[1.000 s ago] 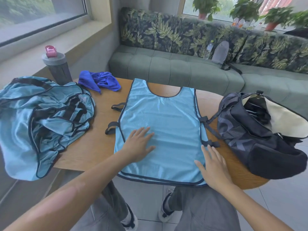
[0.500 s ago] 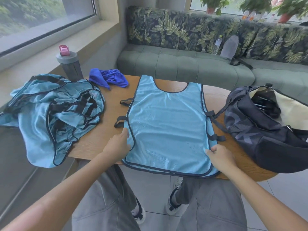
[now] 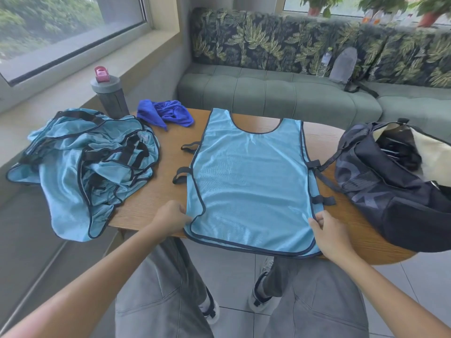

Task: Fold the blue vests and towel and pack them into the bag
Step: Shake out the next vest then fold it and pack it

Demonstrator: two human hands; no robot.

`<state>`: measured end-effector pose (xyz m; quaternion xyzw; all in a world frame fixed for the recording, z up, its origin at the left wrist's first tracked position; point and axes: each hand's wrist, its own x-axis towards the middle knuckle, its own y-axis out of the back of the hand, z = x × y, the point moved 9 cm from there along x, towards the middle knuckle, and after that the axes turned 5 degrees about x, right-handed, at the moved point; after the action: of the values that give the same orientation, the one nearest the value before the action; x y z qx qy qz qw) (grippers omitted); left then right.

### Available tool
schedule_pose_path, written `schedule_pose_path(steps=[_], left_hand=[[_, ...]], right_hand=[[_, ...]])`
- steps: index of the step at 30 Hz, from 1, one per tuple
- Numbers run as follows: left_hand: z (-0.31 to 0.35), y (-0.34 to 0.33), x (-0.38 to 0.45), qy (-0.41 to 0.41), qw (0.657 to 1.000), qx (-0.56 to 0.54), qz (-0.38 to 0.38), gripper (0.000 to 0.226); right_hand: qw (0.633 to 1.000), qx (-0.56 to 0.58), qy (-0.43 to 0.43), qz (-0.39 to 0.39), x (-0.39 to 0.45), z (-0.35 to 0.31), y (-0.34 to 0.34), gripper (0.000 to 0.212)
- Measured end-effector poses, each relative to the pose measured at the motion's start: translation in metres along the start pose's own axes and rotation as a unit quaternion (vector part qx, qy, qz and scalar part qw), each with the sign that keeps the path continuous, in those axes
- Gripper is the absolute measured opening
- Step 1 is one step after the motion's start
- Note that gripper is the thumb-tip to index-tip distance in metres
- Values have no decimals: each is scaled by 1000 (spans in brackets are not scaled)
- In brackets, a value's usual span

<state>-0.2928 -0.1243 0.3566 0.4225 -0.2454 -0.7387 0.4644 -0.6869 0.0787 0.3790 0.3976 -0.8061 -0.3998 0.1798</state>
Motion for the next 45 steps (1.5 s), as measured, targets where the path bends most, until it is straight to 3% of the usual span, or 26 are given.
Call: schedule_pose_path(steps=[5,8,10,15,18,21,22,24,26,28,32,34,37,40,43,45], left_hand=[[2,-5,1,17,987,-159,-5,19],[-5,-15,-1,58,925,-367,-77,24],[-7,-15,1,68,890,-440,-96,31],[-3,-9,12,76,831,-544,-92,10],[-1,-11,12,126,813,-552,-139,26],[5,-7,10,115,832,-523,-144,14],[4,-2,11,104,848,-506,-116,8],[-7,13,13,79,894,-440,-8,18],[-14,31,7,38,952,-288,101,19],[-12,37,2,-26,980,-125,150,17],[8,32,-10,-146,968,56,194,5],[25,33,-21,-205,948,89,226,14],[45,18,-29,-233,946,146,173,43],[52,-5,-27,-232,937,235,116,45],[52,-8,-22,-223,946,207,115,37],[47,2,-20,-189,967,118,127,30]], right_hand=[[1000,-4,8,7,2,6,-3,17],[1000,-4,14,15,2,6,-4,17],[1000,-11,21,19,2,5,-4,18],[998,-33,39,29,0,0,-4,21],[998,-38,41,28,-1,-1,-4,22],[998,-40,44,28,-2,-1,-3,22],[998,-40,43,28,-2,-2,-3,22],[998,-39,45,29,-3,-2,-3,22],[998,-35,46,33,-3,-3,-2,21],[998,-27,45,35,-4,-5,-2,19],[999,-3,27,26,-2,-4,-1,12],[1000,4,12,22,-3,-3,3,14],[1000,-8,13,22,-10,-9,8,29],[1000,-18,8,9,-17,-11,8,37],[1000,-3,-9,-14,-16,-12,6,30],[1000,19,-19,-16,-12,-14,10,24]])
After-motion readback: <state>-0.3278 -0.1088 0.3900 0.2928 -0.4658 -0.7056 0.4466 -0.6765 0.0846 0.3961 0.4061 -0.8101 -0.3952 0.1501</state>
